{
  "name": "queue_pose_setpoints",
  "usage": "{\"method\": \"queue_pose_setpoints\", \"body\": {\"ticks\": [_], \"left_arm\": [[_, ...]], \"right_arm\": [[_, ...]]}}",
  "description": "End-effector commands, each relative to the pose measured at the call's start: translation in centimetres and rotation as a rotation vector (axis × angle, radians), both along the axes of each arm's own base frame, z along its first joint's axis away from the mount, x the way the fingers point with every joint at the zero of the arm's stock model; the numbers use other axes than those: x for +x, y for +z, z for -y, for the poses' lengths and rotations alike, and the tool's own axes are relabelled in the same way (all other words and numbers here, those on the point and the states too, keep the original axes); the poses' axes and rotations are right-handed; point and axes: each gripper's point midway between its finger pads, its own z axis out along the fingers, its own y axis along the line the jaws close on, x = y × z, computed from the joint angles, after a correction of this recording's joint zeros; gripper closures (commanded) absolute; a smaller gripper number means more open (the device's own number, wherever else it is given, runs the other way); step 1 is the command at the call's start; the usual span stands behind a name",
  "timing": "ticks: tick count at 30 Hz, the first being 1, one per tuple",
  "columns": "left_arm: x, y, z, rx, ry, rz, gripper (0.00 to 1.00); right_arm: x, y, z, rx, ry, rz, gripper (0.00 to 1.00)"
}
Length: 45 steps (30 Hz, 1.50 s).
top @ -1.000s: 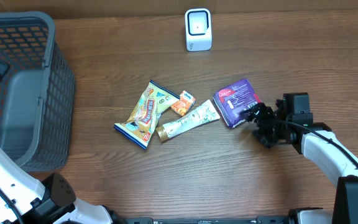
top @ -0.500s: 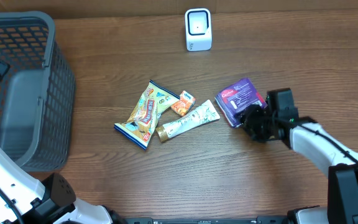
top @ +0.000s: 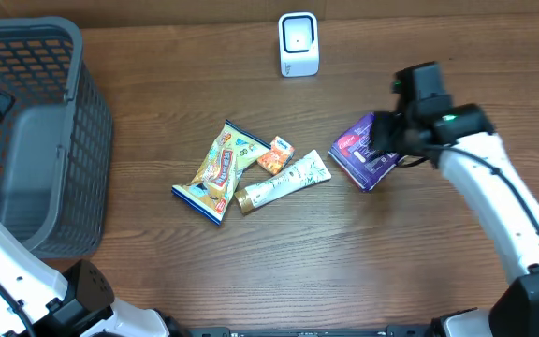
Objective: Scan the item barcode
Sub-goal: 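Regrasp the Carefree package with the right gripper and lift it, then hold the package barcode up to the white scanner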
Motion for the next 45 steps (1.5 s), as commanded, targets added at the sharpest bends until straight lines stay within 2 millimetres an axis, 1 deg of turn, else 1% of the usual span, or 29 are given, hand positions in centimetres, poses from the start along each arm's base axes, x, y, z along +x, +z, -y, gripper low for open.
{"method": "queue_pose_setpoints", "body": {"ticks": [1,2,4,7,10,14,15,17,19,20,23,24,25,26,27,29,31,34,36,38,39,40,41,43,45], "left_arm": [[0.0,0.1,-0.1,-0.001,0.007,0.004,0.0],[0.0,0.1,-0.1,-0.001,0.007,0.004,0.0],[0.0,0.1,-0.1,-0.001,0.007,0.004,0.0],[0.0,0.1,-0.1,-0.001,0.007,0.004,0.0],[0.0,0.1,-0.1,-0.001,0.007,0.004,0.0],[0.0,0.1,-0.1,-0.001,0.007,0.004,0.0],[0.0,0.1,-0.1,-0.001,0.007,0.004,0.01],[0.0,0.1,-0.1,-0.001,0.007,0.004,0.0],[0.0,0.1,-0.1,-0.001,0.007,0.004,0.0],[0.0,0.1,-0.1,-0.001,0.007,0.004,0.0],[0.0,0.1,-0.1,-0.001,0.007,0.004,0.0],[0.0,0.1,-0.1,-0.001,0.007,0.004,0.0],[0.0,0.1,-0.1,-0.001,0.007,0.004,0.0],[0.0,0.1,-0.1,-0.001,0.007,0.004,0.0],[0.0,0.1,-0.1,-0.001,0.007,0.004,0.0],[0.1,0.1,-0.1,-0.001,0.007,0.004,0.0],[0.0,0.1,-0.1,-0.002,0.007,0.004,0.0],[0.0,0.1,-0.1,-0.002,0.007,0.004,0.0],[0.1,0.1,-0.1,-0.001,0.007,0.004,0.0],[0.0,0.1,-0.1,-0.001,0.007,0.004,0.0],[0.1,0.1,-0.1,-0.001,0.007,0.004,0.0],[0.0,0.1,-0.1,-0.001,0.007,0.004,0.0],[0.0,0.1,-0.1,-0.001,0.007,0.004,0.0],[0.1,0.1,-0.1,-0.001,0.007,0.004,0.0],[0.0,0.1,-0.1,-0.001,0.007,0.004,0.0]], "right_arm": [[0.0,-3.3,-0.9,-0.267,0.1,-0.014,0.35],[0.0,-4.1,-1.2,-0.31,0.113,-0.02,0.34],[-0.1,-6.5,-1.7,-0.432,0.143,-0.043,0.32],[-0.1,-8.7,-1.6,-0.58,0.166,-0.053,0.26],[-0.2,-10.3,-2.1,-0.61,0.188,-0.07,0.26],[-0.1,-11.9,-2.2,-0.623,0.198,-0.093,0.26],[-0.2,-12.4,-2.2,-0.627,0.2,-0.1,0.28],[-0.2,-12.5,-2.2,-0.627,0.2,-0.102,0.34],[-0.1,-12.5,-2.3,-0.625,0.196,-0.097,0.46],[-0.1,-12.5,-2.3,-0.624,0.193,-0.096,0.54],[0.0,-12.3,-2.1,-0.634,0.184,-0.087,0.68],[0.1,-12.3,-2.1,-0.635,0.181,-0.086,0.71],[0.1,-12.2,-2.1,-0.634,0.181,-0.085,0.8],[0.1,-12.1,-2.2,-0.634,0.181,-0.086,0.85],[0.3,-11.6,-2.2,-0.634,0.176,-0.088,0.96],[0.8,-10.2,-2.6,-0.613,0.13,-0.078,0.96],[1.8,-8.2,-3.5,-0.57,0.107,-0.064,0.96],[4.3,-4.0,-5.8,-0.436,0.103,-0.018,0.96],[6.1,-0.7,-8.5,-0.272,0.156,0.024,0.96],[7.5,2.3,-11.2,-0.065,0.207,0.061,0.96],[8.0,3.4,-12.5,0.051,0.235,0.069,0.96],[8.3,4.0,-13.2,0.12,0.255,0.072,0.96],[8.6,5.0,-14.5,0.255,0.297,0.075,0.96],[8.9,6.8,-15.8,0.444,0.357,0.079,0.96],[9.0,7.8,-15.6,0.54,0.384,0.071,0.96]]}}
